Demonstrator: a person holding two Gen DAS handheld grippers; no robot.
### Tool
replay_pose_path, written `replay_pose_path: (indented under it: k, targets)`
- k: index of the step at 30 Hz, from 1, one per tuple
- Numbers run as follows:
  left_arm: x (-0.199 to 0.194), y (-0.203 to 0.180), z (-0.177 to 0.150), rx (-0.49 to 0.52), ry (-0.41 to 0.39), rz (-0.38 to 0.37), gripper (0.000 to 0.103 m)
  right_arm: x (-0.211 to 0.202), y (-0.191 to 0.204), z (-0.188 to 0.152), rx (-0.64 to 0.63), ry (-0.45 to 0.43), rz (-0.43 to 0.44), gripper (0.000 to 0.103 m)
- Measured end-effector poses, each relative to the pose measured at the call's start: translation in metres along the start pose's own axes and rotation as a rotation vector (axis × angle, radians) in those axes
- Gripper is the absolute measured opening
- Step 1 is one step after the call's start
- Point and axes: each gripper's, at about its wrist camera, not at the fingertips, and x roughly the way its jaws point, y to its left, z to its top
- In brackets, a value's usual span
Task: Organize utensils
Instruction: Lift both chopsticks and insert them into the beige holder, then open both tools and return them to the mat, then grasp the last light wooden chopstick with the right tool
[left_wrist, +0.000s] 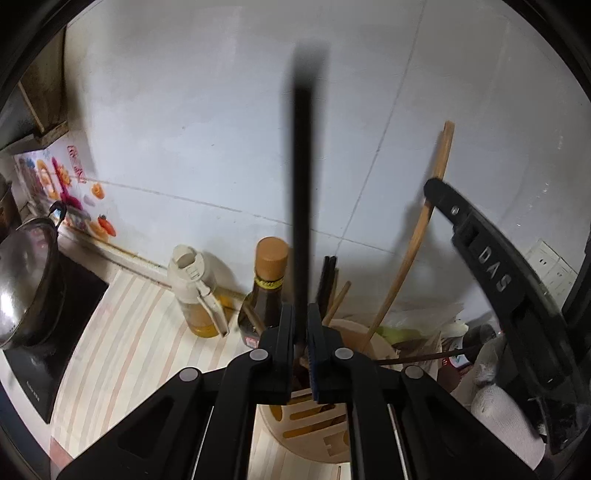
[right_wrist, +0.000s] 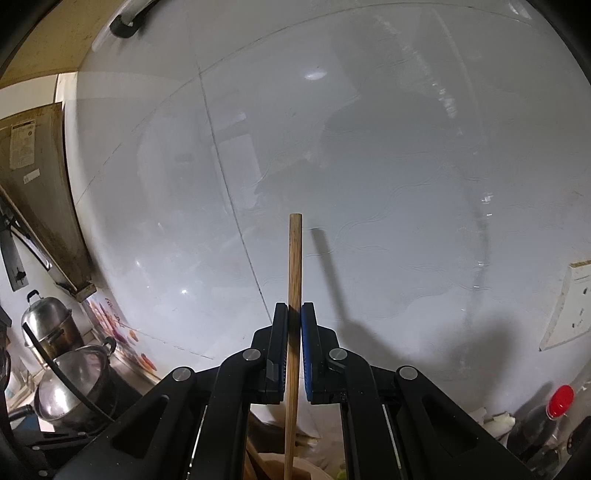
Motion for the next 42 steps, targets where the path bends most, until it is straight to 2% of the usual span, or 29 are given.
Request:
replay_pose_path:
  k: [3, 4, 5, 6, 7, 9, 10, 12, 15, 18, 20, 21, 24, 27, 29, 33, 37, 42]
  targets:
    - [-0.008, 0.001, 0.000, -0.008, 0.009, 0.036, 0.012, 0.005, -0.002, -0.006, 0.004, 0.056, 0.013, 0.007]
    - [-0.014, 0.001, 0.000, -0.007, -0.005, 0.048, 0.025, 0.005, -0.003, -0.006, 0.013, 0.066, 0.017, 0.008]
    - [-0.018, 0.001, 0.001, -0.004, -0.016, 0.061, 0.050, 0.002, -0.005, -0.006, 0.025, 0.076, 0.013, 0.009]
    - [-0.024, 0.001, 0.002, -0.003, -0.034, 0.081, 0.066, -0.001, -0.007, -0.005, 0.035, 0.077, 0.013, 0.015]
    - [-0.033, 0.002, 0.003, -0.005, -0.062, 0.100, 0.088, -0.005, -0.009, -0.004, 0.046, 0.079, 0.022, 0.031]
    - [-0.047, 0.004, 0.005, -0.006, -0.102, 0.122, 0.092, -0.019, -0.011, 0.001, 0.054, 0.075, 0.023, 0.048]
    - [-0.053, 0.006, 0.005, -0.009, -0.114, 0.130, 0.093, -0.026, -0.012, 0.003, 0.053, 0.074, 0.023, 0.050]
    - [-0.068, 0.010, 0.001, -0.010, -0.146, 0.163, 0.103, -0.041, -0.012, 0.008, 0.051, 0.078, 0.015, 0.052]
    - [-0.081, 0.012, -0.012, 0.011, -0.160, 0.232, 0.103, -0.070, -0.019, 0.013, 0.066, 0.106, -0.021, 0.062]
    - [-0.086, 0.019, -0.034, 0.011, -0.141, 0.238, 0.103, -0.093, -0.028, 0.009, 0.090, 0.151, -0.043, 0.063]
    - [-0.085, 0.025, -0.063, 0.008, -0.105, 0.236, 0.103, -0.111, -0.035, -0.005, 0.089, 0.208, -0.083, 0.064]
    - [-0.083, 0.027, -0.073, 0.009, -0.091, 0.240, 0.103, -0.118, -0.039, -0.016, 0.093, 0.246, -0.097, 0.064]
    - [-0.060, 0.035, -0.124, 0.033, 0.019, 0.265, 0.103, -0.127, -0.046, -0.056, 0.095, 0.372, -0.137, 0.064]
    - [-0.027, 0.044, -0.168, 0.056, 0.141, 0.275, 0.103, -0.124, -0.053, -0.113, 0.110, 0.542, -0.148, 0.064]
    - [0.003, 0.050, -0.204, 0.073, 0.259, 0.283, 0.103, -0.117, -0.055, -0.158, 0.110, 0.662, -0.161, 0.064]
    - [0.038, 0.055, -0.249, 0.104, 0.382, 0.279, 0.103, -0.099, -0.058, -0.241, 0.113, 0.878, -0.162, 0.064]
    - [0.056, 0.059, -0.272, 0.112, 0.442, 0.262, 0.103, -0.089, -0.052, -0.296, 0.099, 1.004, -0.170, 0.061]
    - [0.069, 0.063, -0.287, 0.120, 0.486, 0.256, 0.103, -0.080, -0.044, -0.335, 0.073, 1.089, -0.180, 0.056]
